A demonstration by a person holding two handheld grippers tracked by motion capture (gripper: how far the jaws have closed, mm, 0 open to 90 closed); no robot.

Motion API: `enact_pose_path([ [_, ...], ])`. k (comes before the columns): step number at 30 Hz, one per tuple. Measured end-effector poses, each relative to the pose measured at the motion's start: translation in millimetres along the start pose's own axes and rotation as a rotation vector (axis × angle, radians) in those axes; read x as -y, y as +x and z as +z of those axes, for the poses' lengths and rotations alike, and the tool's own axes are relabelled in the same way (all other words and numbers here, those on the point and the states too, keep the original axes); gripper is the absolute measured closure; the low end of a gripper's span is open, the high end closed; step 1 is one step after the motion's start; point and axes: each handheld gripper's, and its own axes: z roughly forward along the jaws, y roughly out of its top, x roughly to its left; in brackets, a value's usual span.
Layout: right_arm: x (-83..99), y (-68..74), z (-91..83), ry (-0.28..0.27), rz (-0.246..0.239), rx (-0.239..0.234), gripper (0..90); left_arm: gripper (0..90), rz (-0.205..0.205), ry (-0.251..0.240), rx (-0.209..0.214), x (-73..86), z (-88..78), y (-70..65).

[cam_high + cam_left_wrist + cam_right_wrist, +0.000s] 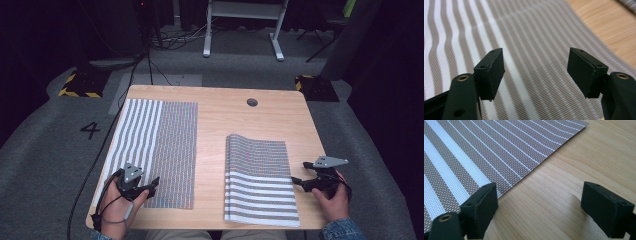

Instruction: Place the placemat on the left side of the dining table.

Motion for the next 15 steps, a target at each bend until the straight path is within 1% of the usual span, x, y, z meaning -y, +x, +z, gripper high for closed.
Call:
enact_pose_path([
  [1,0.0,0.0,0.0,0.000,0.000,0.000,14.3,30.5,0.014,-0.006,0.006,-2.9,-1.6,-4.6],
  [3,0.0,0.0,0.0,0.000,0.000,0.000,14.3,30.5,0.027,-0.024,0.023,-8.0,-3.9,-14.5],
  [8,0.0,0.0,0.0,0.000,0.000,0.000,14.3,30.7,0.065,-0.060,0.090,-17.9,-4.4,-40.3],
  [14,0.0,0.0,0.0,0.000,0.000,0.000,14.3,31.1,0.108,-0.089,0.177,-26.3,4.6,-70.1],
  [15,0.0,0.0,0.0,0.000,0.000,0.000,14.3,31.0,0.123,-0.093,0.194,-28.1,8.3,-76.9],
])
